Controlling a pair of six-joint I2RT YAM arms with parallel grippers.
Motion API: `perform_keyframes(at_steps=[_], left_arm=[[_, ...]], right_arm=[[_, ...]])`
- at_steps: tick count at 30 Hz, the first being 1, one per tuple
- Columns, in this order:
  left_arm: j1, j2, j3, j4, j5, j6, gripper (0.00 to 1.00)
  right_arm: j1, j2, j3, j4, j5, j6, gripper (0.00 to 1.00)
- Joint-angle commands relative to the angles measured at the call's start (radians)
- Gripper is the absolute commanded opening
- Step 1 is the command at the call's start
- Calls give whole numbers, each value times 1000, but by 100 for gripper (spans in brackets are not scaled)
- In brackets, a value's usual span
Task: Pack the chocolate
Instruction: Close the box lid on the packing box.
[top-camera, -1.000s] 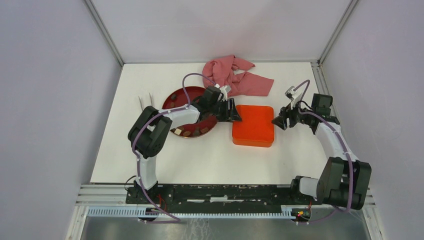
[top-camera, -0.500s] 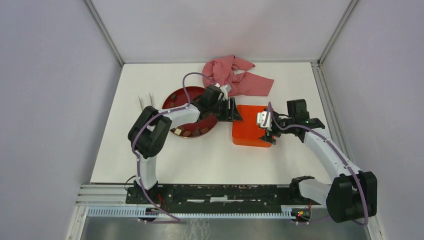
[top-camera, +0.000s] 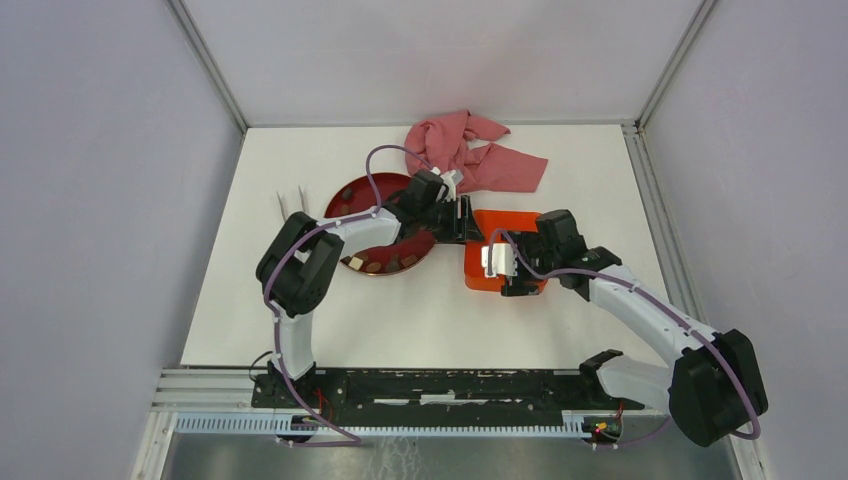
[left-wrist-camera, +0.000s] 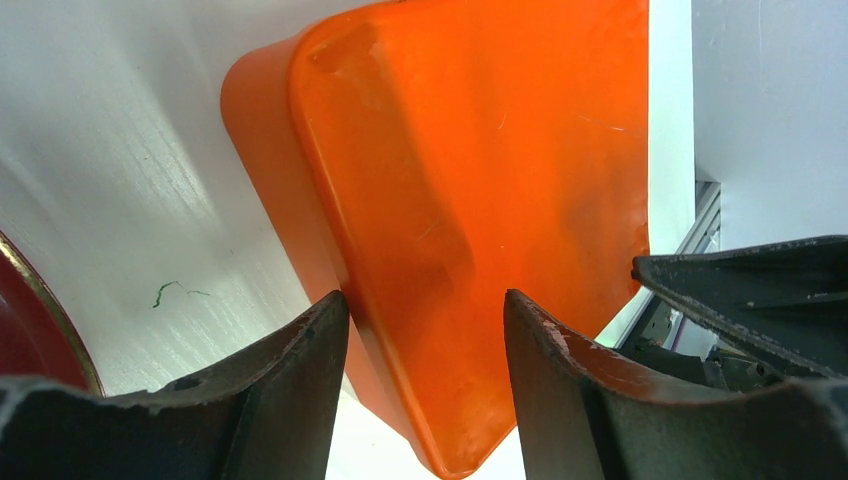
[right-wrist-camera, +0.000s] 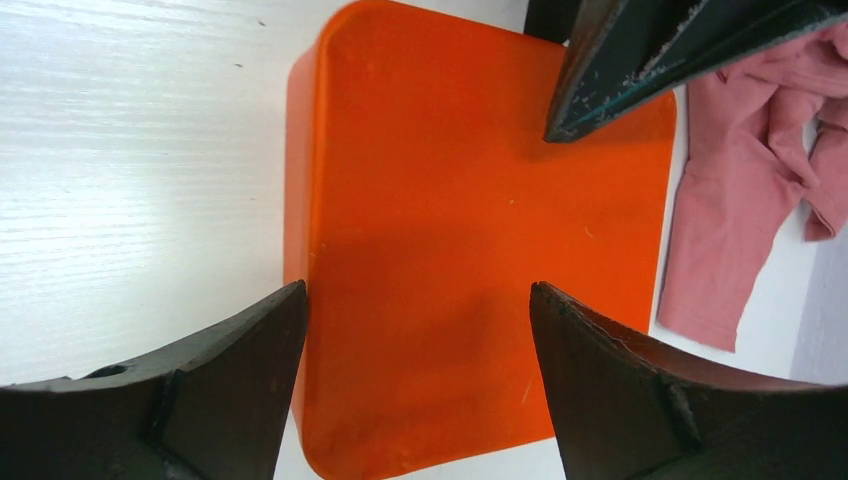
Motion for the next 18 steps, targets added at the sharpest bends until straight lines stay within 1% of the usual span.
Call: perform_keyframes(at_steps=[1,4,8,10,14,18], left_arm=[[-5,6,46,4,-8,47,64],[-4,6,46,4,-7,47,64],[-6,5,46,4,-4,49,65],[-5,4,47,4,-3,49,64],[-6,7,52,4,-1,49,64],[-6,8,54,4,1,49,65]], right_arm=[[7,12,-5,56,86,37,87],[8,14,-2,48,76,39,87],[9,2,12,-15,-15,-5,87],[9,-2,9,-17,-35,-3,87],[8,22,8,24,42,48,87],[9,49,18,48,113,102,84]])
